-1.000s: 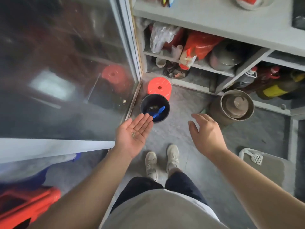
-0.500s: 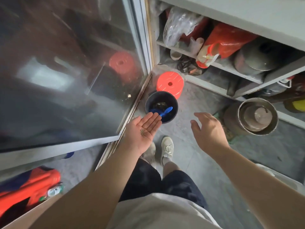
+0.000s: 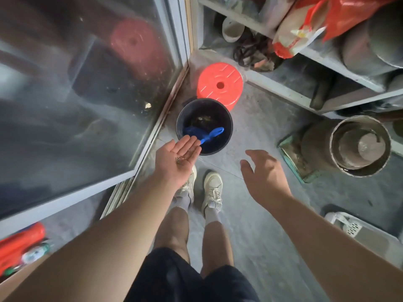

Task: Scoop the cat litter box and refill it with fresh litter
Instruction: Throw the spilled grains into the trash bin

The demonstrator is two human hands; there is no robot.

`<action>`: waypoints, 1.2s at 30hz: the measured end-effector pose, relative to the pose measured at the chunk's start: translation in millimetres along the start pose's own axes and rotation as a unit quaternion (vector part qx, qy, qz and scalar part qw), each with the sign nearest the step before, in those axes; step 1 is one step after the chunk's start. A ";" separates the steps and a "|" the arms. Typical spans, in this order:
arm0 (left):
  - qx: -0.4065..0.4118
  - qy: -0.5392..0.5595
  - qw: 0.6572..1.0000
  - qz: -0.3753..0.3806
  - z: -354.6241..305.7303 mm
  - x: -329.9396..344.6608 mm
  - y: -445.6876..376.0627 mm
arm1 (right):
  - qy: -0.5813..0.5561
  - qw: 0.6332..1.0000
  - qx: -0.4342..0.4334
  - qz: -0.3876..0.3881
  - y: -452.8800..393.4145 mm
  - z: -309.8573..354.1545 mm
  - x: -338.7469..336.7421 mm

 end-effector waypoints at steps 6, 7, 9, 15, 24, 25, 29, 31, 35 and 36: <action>-0.018 -0.009 1.000 -0.023 4.4 -11.9 -77.1 | 0.009 1.000 0.015 0.002 -43.9 -17.5 34.9; -0.020 -0.008 0.999 -0.024 4.4 -12.2 -89.1 | 0.012 1.000 0.017 0.001 -50.6 -20.8 39.7; -0.023 -0.001 0.999 -0.025 3.9 -12.3 -111.5 | 0.020 1.000 0.021 0.002 -61.5 -27.2 49.1; -0.058 0.013 0.998 0.002 -6.9 -6.2 -149.5 | 0.027 0.999 0.035 0.011 -74.3 -33.3 66.9; -0.111 0.040 0.992 0.048 -19.4 0.6 -151.5 | 0.002 0.999 0.049 0.011 -83.5 -20.8 76.9; -0.114 0.041 0.991 0.051 -20.3 1.3 -152.0 | -0.001 0.999 0.047 0.009 -85.6 -19.3 78.3; -0.126 0.030 0.989 0.074 -22.9 3.9 -155.5 | -0.032 0.998 0.045 0.002 -93.7 -8.7 82.5; -0.133 0.023 0.987 0.084 -23.2 6.6 -155.8 | -0.064 0.997 0.030 -0.002 -97.9 1.8 86.4; -0.139 0.007 0.985 0.106 -23.6 13.1 -155.3 | -0.135 0.990 0.016 0.029 -115.8 24.5 107.2; -0.140 0.005 0.984 0.110 -22.8 14.5 -156.2 | -0.157 0.986 0.022 0.052 -121.0 31.5 115.0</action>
Point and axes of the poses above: each hand's wrist, its own y-axis away from the middle knuckle, its own x-axis out of the palm, z = x × y, the point moved 1 cm from there along -y, towards the middle knuckle, and after that the axes turned 4 degrees about -x, right-handed, at the moved point
